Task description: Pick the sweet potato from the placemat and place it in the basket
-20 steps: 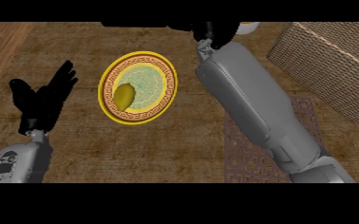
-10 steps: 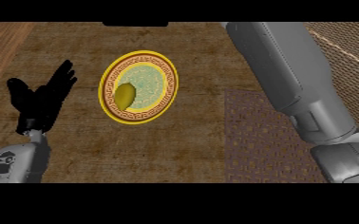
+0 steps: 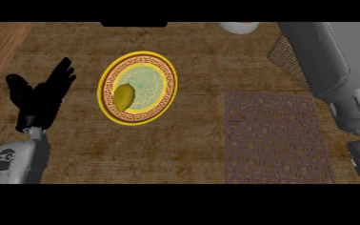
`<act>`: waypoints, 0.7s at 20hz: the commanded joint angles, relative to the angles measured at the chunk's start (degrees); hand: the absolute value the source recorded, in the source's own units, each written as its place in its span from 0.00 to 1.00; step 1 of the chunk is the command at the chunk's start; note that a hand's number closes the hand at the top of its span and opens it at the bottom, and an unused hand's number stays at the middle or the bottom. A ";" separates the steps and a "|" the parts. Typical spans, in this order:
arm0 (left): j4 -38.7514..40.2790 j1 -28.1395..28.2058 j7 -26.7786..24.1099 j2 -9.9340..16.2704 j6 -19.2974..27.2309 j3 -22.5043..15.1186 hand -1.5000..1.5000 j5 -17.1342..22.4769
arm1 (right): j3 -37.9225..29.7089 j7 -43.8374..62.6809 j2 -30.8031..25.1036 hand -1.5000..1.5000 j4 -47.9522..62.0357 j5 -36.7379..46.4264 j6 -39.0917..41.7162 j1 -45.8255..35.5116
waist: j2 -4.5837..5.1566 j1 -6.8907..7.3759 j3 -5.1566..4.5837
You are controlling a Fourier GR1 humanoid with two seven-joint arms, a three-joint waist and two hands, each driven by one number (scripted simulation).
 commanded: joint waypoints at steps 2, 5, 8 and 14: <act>0.48 0.74 -0.70 -0.93 0.45 -0.41 0.50 -0.58 | -3.85 -4.80 -5.34 1.00 2.32 -2.40 0.50 2.23 | 0.05 0.11 0.03; -1.10 1.36 1.09 -0.80 0.97 -0.55 0.50 -0.99 | -2.89 -5.91 -3.80 1.00 -3.48 -2.92 -0.60 9.35 | -0.30 -0.56 0.04; 0.91 0.64 -1.59 -1.91 1.87 -0.82 0.50 -1.95 | -4.89 -11.50 -6.64 1.00 -2.64 -5.23 -2.36 13.35 | -0.08 -0.60 0.05; -4.93 4.17 1.11 -0.53 -0.15 0.29 0.50 0.14 | -9.21 -17.52 -8.61 1.00 -2.23 -9.06 -5.17 16.21 | -0.12 0.03 0.04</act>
